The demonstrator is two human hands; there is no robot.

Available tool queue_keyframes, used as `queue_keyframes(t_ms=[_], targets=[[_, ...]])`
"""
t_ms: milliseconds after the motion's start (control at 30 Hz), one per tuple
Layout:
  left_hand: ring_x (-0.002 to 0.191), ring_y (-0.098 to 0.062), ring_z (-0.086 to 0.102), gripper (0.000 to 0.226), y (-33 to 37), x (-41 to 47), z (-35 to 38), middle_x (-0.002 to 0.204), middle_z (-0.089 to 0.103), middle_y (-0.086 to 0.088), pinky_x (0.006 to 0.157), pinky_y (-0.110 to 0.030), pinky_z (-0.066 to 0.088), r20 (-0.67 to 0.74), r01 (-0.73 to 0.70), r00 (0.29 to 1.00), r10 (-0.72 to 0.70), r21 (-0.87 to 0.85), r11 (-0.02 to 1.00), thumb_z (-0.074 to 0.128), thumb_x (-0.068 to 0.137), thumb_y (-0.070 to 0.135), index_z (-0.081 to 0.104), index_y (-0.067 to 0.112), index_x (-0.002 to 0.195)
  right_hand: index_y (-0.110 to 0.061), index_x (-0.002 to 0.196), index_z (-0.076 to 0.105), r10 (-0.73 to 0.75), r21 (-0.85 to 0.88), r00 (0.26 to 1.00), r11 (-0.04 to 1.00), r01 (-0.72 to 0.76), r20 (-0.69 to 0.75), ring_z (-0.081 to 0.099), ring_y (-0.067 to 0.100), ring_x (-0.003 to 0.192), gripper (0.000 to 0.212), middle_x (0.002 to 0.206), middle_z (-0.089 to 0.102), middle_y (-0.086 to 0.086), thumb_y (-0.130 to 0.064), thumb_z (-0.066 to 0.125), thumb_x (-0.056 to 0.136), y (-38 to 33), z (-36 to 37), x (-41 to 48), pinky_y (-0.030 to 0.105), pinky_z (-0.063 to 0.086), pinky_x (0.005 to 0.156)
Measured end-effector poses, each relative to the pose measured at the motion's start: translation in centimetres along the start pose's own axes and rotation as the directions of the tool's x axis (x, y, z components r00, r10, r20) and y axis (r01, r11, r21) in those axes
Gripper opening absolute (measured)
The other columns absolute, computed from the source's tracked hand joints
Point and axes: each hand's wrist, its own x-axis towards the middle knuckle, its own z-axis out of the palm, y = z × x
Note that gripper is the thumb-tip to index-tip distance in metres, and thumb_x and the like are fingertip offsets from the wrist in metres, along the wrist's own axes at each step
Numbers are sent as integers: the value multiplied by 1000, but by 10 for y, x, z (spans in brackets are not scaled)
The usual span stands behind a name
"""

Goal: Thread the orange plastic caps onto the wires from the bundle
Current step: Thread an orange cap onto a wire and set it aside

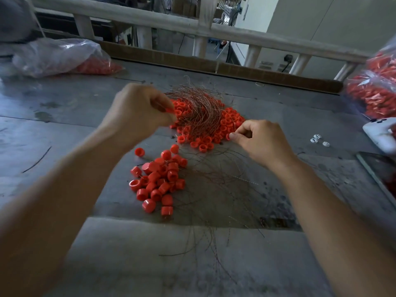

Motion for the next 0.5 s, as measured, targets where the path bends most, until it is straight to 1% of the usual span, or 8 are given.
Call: queue_keyframes(t_ms=[67,133,200,267,300,367,433,500], targets=[[60,5,55,26,3,-13,11,70,62,15,57,-13,42,3,-32,999,32,-34,999,77,69,14,61,34,67,-22,74,61,3,8,1000,1000,-3,3,53,7,68,14,68,54,-15,-30,62,86,2,2,0,22,40,61],[63,3,56,31,1,-21,20,68,60,17,61,-13,44,-15,-70,997,70,-7,998,77,70,12,58,36,65,-19,79,65,-28,38,999,999,29,-21,53,8,74,10,74,55,-12,-26,62,86,1,3,0,23,41,67],[64,4,55,33,-2,-25,25,65,58,19,58,-5,40,-23,-91,996,92,39,995,76,71,12,57,37,64,-14,87,69,-103,60,993,993,106,-52,55,12,87,10,91,60,-4,-21,61,86,-2,5,0,27,44,79],[63,5,54,33,-3,-27,26,64,58,20,56,2,37,-16,-89,996,90,63,994,75,71,13,56,38,64,-10,98,69,-198,44,979,979,200,-40,52,17,109,18,115,60,3,-22,60,87,-9,9,0,31,39,96],[62,6,54,33,-3,-27,25,64,57,21,57,4,35,-15,-90,996,91,70,993,75,70,13,56,39,64,-9,104,68,-245,24,970,969,245,-9,46,18,119,24,126,55,4,-25,59,88,-13,12,1,31,32,102],[62,8,53,33,-3,-27,24,64,56,21,58,6,34,-15,-98,995,100,68,993,76,70,15,55,40,65,-8,116,62,-315,-41,945,947,320,92,34,19,130,37,140,44,4,-33,53,90,-18,19,1,28,21,106],[61,10,53,31,-3,-27,23,64,56,22,58,5,34,-11,-102,995,103,59,993,76,70,17,55,40,67,-8,128,52,-314,-105,927,935,339,206,22,16,137,51,148,32,3,-42,43,92,-19,26,3,30,13,110],[61,10,53,30,-2,-28,23,64,57,21,58,5,35,-5,-105,994,105,59,993,76,71,18,56,40,67,-8,136,41,-280,-143,922,935,326,269,16,13,140,57,150,26,2,-46,36,93,-18,29,4,33,10,113]])
